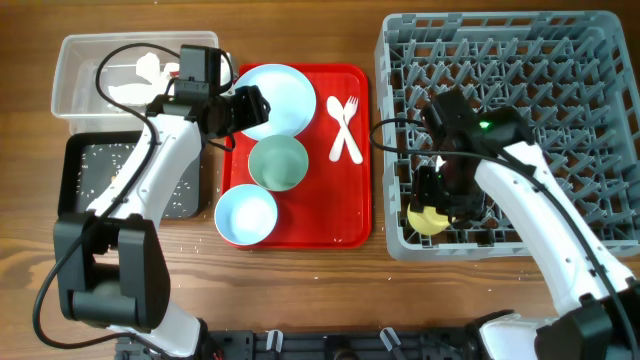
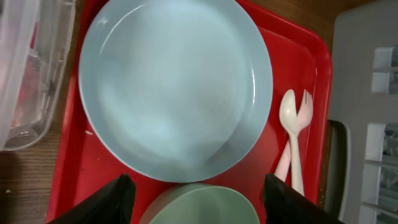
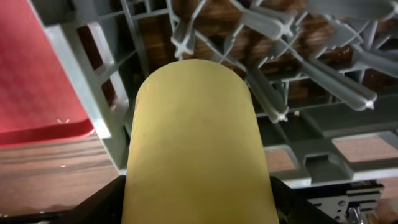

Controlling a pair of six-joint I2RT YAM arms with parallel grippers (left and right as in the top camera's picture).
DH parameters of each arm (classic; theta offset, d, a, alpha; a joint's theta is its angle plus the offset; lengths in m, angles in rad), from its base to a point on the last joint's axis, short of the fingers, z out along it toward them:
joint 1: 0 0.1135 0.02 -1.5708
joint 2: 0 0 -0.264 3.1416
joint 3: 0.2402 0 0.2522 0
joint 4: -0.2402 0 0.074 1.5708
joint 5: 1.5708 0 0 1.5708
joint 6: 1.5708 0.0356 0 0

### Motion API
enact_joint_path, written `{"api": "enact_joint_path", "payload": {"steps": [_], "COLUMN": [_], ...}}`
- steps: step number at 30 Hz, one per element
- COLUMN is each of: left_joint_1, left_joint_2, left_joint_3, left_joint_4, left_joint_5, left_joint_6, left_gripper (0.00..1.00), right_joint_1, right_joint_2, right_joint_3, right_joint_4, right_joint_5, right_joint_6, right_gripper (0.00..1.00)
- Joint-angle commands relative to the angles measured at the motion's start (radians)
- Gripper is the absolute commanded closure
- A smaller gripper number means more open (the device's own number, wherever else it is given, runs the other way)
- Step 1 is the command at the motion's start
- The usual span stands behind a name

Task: Sort waste into correct bins and load items into the dishwasher rack
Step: 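Lower the yellow cup into the rack with the right gripper and release, then grasp the green bowl with the right gripper and place it in the rack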

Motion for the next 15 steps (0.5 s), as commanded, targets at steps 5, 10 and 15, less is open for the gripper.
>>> {"api": "enact_joint_path", "payload": {"steps": [5, 10, 15], "left_joint_1": [0.011, 0.071, 0.11], "left_joint_2": [-0.058, -0.277, -0.323], "left_joint_3": [0.014, 0.02, 0.02], "left_joint_4": [-0.002, -0.007, -0.089], "left_joint_5": [-0.035, -0.057, -0.122], "left_joint_6": [0.05, 0.064, 0.065], "left_gripper": [0.31, 0.21, 0.0], "right_joint_1": [0.003, 0.004, 0.102], "right_joint_2": [0.06, 0.06, 0.155], "right_joint_3": [0.026, 0.344, 0.343], "right_joint_4": [0.062, 0.193, 0.51], "right_joint_5": [0.029, -0.127, -0.153], "right_joint_6": [-0.009, -0.102, -0.011], "right_gripper": [0.21, 0.21, 0.27]}}
